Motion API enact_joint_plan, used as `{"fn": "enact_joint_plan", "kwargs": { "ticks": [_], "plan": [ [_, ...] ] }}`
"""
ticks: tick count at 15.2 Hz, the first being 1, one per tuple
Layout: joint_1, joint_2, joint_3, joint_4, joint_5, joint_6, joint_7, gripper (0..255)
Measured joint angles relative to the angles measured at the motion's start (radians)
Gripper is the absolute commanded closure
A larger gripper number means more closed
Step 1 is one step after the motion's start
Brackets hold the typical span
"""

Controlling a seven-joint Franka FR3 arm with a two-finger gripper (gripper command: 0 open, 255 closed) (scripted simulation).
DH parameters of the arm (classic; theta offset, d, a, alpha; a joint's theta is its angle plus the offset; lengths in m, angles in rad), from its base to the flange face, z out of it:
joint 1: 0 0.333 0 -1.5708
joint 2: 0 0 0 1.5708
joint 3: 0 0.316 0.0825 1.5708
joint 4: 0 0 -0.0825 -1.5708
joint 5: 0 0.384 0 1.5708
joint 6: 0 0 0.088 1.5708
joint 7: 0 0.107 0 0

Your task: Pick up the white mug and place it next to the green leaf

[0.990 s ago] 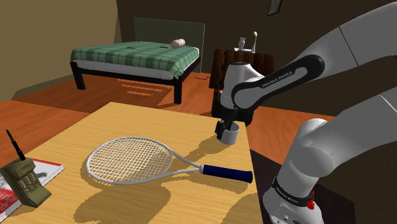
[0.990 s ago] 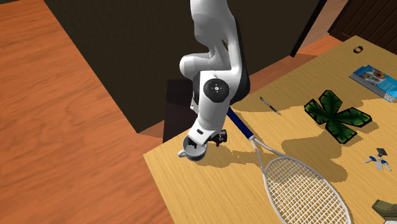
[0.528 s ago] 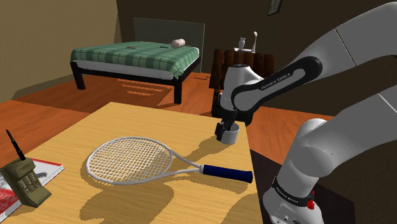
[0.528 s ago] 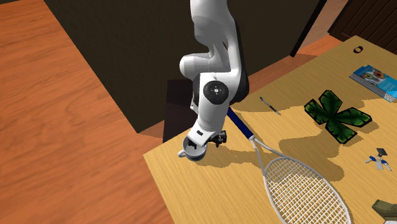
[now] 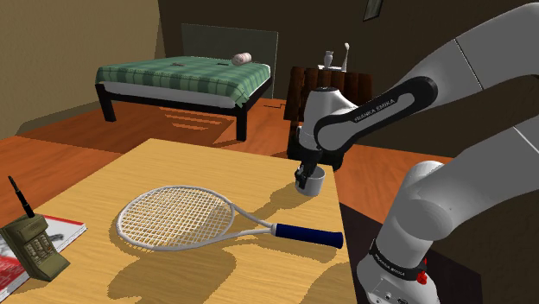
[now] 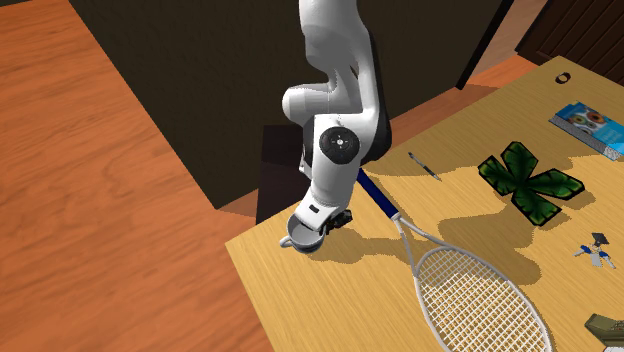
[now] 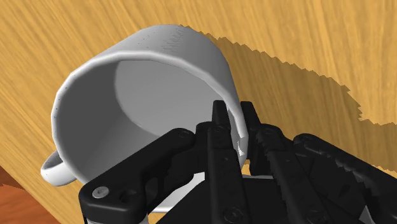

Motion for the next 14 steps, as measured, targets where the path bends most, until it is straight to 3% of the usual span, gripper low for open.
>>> {"fn": "enact_joint_plan", "kwargs": {
  "ticks": [4,14],
  "plan": [
    [0.0,-0.007,0.0,0.002,0.0,-0.009,-0.001,255],
    [0.006,-0.102,0.005,0.08,0.013,-0.182,-0.01,255]
  ]
}}
